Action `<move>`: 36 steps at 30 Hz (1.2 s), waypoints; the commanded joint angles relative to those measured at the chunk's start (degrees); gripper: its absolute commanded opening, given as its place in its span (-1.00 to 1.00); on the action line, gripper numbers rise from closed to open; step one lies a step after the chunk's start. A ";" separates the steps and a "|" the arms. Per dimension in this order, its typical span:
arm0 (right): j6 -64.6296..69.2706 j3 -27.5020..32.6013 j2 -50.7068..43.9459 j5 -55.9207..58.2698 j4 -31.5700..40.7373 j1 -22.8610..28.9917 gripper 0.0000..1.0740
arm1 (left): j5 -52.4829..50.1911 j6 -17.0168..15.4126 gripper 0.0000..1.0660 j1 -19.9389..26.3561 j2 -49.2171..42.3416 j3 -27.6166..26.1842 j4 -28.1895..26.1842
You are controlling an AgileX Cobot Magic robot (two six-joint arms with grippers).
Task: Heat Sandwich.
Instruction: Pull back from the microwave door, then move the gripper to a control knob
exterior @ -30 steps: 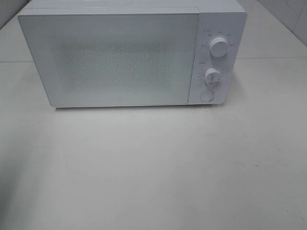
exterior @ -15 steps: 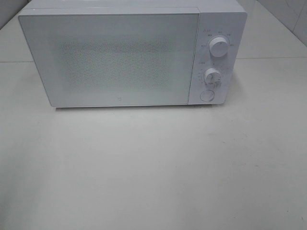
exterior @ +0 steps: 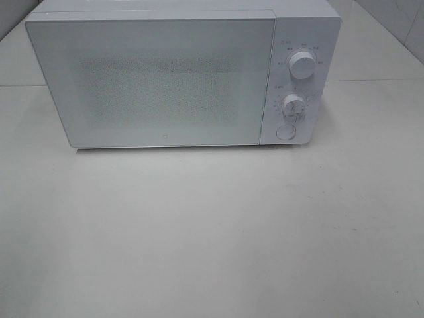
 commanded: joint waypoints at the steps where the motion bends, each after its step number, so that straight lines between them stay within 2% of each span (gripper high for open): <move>1: -0.29 -0.06 -1.55 -0.40 0.11 -0.40 0.40 | -1.26 -0.11 0.95 0.17 -2.06 0.23 -0.69; 6: -0.29 -0.06 -1.55 -0.40 0.11 -0.40 0.40 | -1.26 -0.29 0.95 0.17 -4.81 0.23 -0.74; 8: -0.29 -0.06 -1.55 -0.40 0.11 -0.40 0.40 | -1.26 -0.29 0.95 0.17 -8.48 0.23 -0.92; 36: -0.29 -0.06 -1.49 -0.40 0.06 -0.40 0.40 | -1.32 -0.23 0.95 0.17 -8.08 0.23 -0.69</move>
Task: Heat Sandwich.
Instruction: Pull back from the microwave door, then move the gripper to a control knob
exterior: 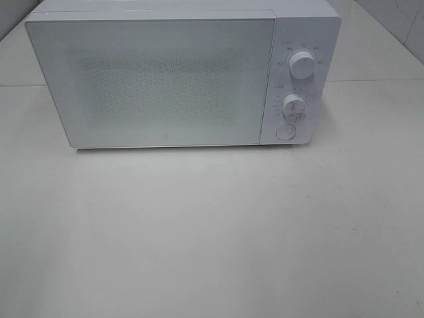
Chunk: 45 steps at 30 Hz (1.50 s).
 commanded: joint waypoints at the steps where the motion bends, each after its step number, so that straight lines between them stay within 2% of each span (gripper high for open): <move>1: -0.29 -0.06 -1.49 -0.40 0.06 -0.40 0.40 | -0.52 -0.23 0.95 0.17 -1.55 0.17 -0.29; 29: 1.72 -0.57 -1.49 -0.40 0.29 -0.40 0.40 | -0.52 -0.23 0.95 0.17 -1.55 0.17 -0.29; 34: 1.72 -3.38 2.35 -1.09 0.11 -0.40 0.40 | -0.52 -0.23 0.95 0.17 -1.55 0.17 -0.29; 45: 1.83 -3.90 11.69 -8.65 0.17 -0.40 0.40 | -0.52 -0.23 0.95 0.17 -1.55 0.17 -0.29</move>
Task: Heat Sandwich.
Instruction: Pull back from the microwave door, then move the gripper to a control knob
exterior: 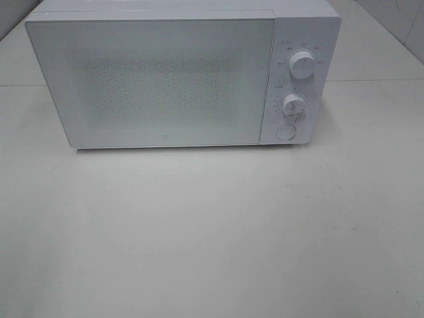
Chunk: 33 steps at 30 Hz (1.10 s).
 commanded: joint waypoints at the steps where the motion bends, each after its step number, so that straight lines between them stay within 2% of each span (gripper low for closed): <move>1: 0.29 -0.29 2.81 -3.84 0.17 -0.40 0.40 | -0.52 -0.23 0.95 0.17 -1.55 0.17 -0.29; 33: 0.34 -0.23 31.46 -35.52 0.23 -0.40 0.40 | -0.52 -0.23 0.95 0.17 -1.55 0.17 -0.29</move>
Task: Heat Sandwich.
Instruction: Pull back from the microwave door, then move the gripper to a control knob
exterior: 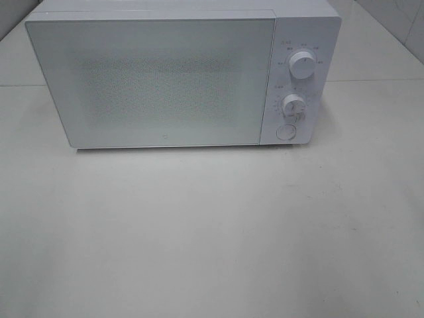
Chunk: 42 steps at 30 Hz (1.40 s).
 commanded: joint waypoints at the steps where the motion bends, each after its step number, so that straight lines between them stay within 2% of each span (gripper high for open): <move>1: 0.52 -0.23 2.81 -4.70 0.06 -0.40 0.40 | -0.52 -0.23 0.95 0.17 -1.55 0.17 -0.29; 9: 1.89 -0.17 9.45 -13.18 0.06 -0.40 0.40 | -0.52 -0.23 0.95 0.17 -1.55 0.17 -0.29; 13: 1.95 1.89 11.97 -21.31 0.06 -0.40 0.40 | -0.52 -0.23 0.95 0.17 -1.55 0.17 -0.29; 14: 2.52 3.90 12.89 -27.44 0.06 -0.40 0.40 | -0.52 -0.23 0.95 0.17 -1.55 0.17 -0.29; 16: 3.21 5.44 13.98 -32.14 0.06 -0.40 0.40 | -0.52 -0.23 0.95 0.17 -1.55 0.17 -0.29; 23: 2.75 10.37 18.62 -46.01 0.63 -0.40 0.40 | -0.52 -0.23 0.95 0.17 -1.55 0.17 -0.29; 34: -4.58 17.42 27.85 -63.54 12.72 -0.29 0.40 | -0.52 -0.23 0.95 0.17 -1.55 0.17 -0.29; 37: -5.84 18.68 29.45 -66.41 15.70 2.18 0.40 | -0.52 -0.23 0.95 0.17 -1.55 0.17 -0.29; 40: -12.20 19.82 31.63 -68.81 23.49 8.54 0.40 | -0.52 -0.23 0.95 0.17 -1.55 0.17 -0.29; 42: -14.21 19.88 32.09 -68.93 25.21 10.31 0.40 | -0.52 -0.23 0.95 0.17 -1.55 0.17 -0.29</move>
